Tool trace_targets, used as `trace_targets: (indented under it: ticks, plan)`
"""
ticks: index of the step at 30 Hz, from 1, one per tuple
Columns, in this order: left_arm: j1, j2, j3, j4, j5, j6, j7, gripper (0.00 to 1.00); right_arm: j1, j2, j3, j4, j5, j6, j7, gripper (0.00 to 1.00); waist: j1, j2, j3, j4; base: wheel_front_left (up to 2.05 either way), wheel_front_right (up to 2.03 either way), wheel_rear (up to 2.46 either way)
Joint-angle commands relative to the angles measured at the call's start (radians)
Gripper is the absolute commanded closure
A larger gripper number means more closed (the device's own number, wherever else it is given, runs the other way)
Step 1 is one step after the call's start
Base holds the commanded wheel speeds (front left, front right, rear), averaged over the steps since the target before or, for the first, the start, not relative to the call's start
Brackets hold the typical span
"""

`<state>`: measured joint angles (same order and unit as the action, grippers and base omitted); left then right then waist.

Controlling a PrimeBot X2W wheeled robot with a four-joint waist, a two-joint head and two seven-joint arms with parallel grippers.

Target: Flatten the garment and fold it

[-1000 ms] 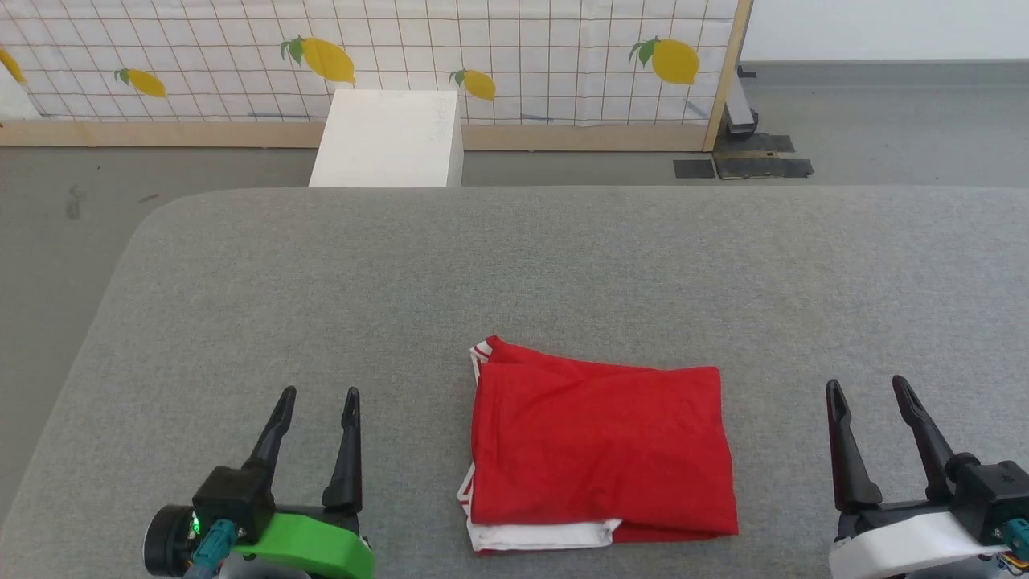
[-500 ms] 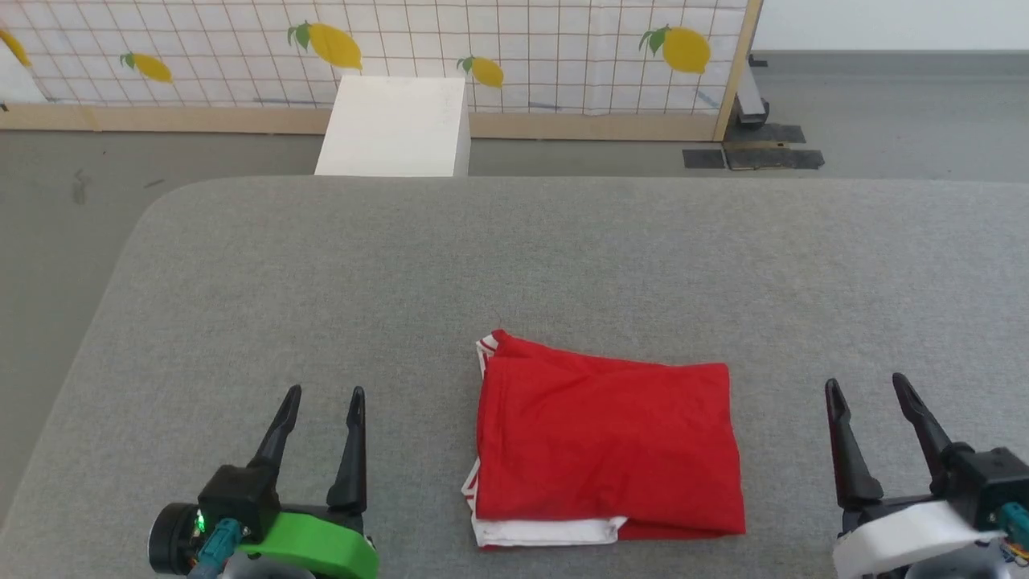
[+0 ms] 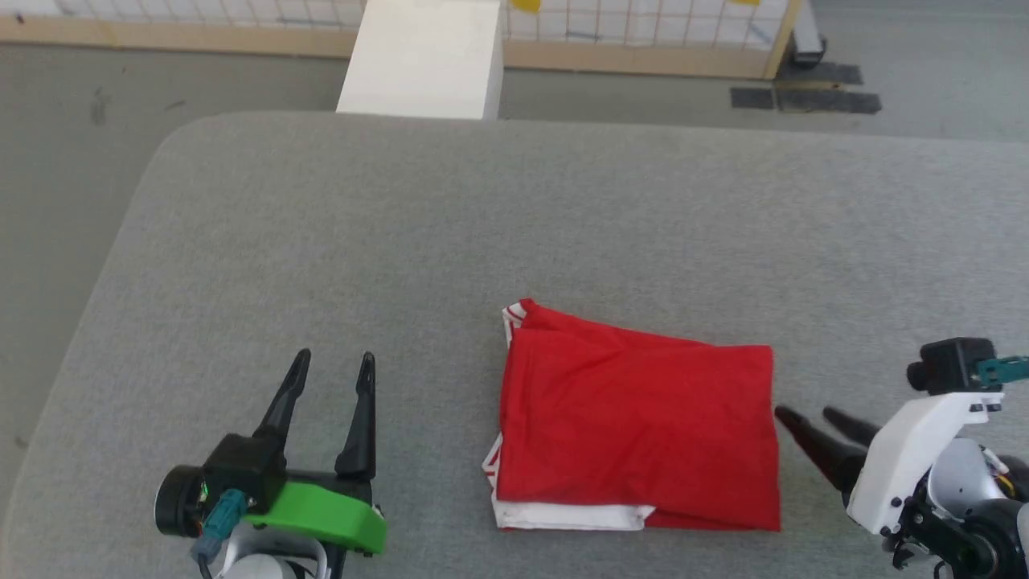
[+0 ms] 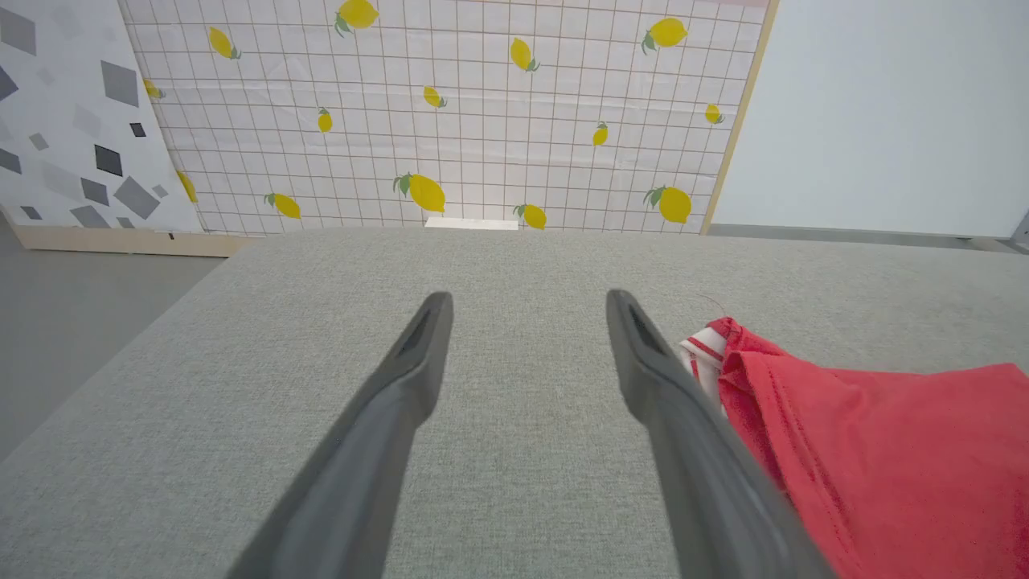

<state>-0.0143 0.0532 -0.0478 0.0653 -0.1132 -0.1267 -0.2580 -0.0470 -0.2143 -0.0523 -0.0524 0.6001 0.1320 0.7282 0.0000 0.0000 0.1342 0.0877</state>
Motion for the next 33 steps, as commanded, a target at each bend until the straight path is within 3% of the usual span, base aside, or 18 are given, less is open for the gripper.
trace_targets:
  ticks: [1, 7, 16, 17, 18, 25, 33]
  plan:
    - [-0.022, -0.002, -0.001, -0.001, 0.002, -0.004, -0.004, 0.00, -0.023, 0.011, -0.008, 0.012, 0.019, -0.001, 0.048, 0.00, 0.0000, 0.0000, 0.033, 0.032, 0.00, 0.00, 0.00]
    - [-0.037, -0.003, -0.009, 0.009, -0.004, -0.004, -0.004, 0.00, -0.070, 0.076, -0.053, 0.090, 0.011, -0.001, 0.174, 0.00, 0.0000, 0.0000, 0.064, 0.065, 0.00, 0.00, 0.00]
    - [-0.057, -0.003, -0.023, 0.018, -0.011, -0.004, -0.004, 0.00, -0.126, 0.134, -0.031, 0.237, -0.015, -0.001, 0.164, 0.00, 0.0000, 0.0000, 0.083, 0.091, 0.00, 0.00, 0.00]
    - [-0.057, -0.003, -0.023, 0.019, -0.012, -0.004, -0.004, 0.00, -0.128, 0.135, -0.020, 0.249, -0.021, -0.001, 0.158, 0.43, 0.0000, 0.0000, 0.083, 0.092, 0.00, 0.00, 0.00]
    - [-0.058, -0.003, -0.024, 0.019, -0.012, -0.002, -0.004, 0.00, -0.129, 0.135, -0.011, 0.258, -0.028, -0.001, 0.147, 1.00, 0.0000, 0.0000, 0.081, 0.092, 0.00, 0.00, 0.00]
    - [-0.052, -0.003, -0.032, 0.018, -0.012, 0.002, -0.004, 0.00, -0.153, 0.072, 0.067, 0.259, -0.096, -0.001, 0.039, 1.00, 0.0000, 0.0000, 0.057, 0.059, 0.00, 0.00, 0.00]
    - [-0.026, -0.003, -0.056, -0.005, -0.008, 0.005, -0.004, 0.00, -0.257, -0.127, 0.275, 0.189, -0.288, -0.001, -0.034, 1.00, 0.0000, 0.0000, 0.042, -0.097, 0.00, 0.00, 0.00]
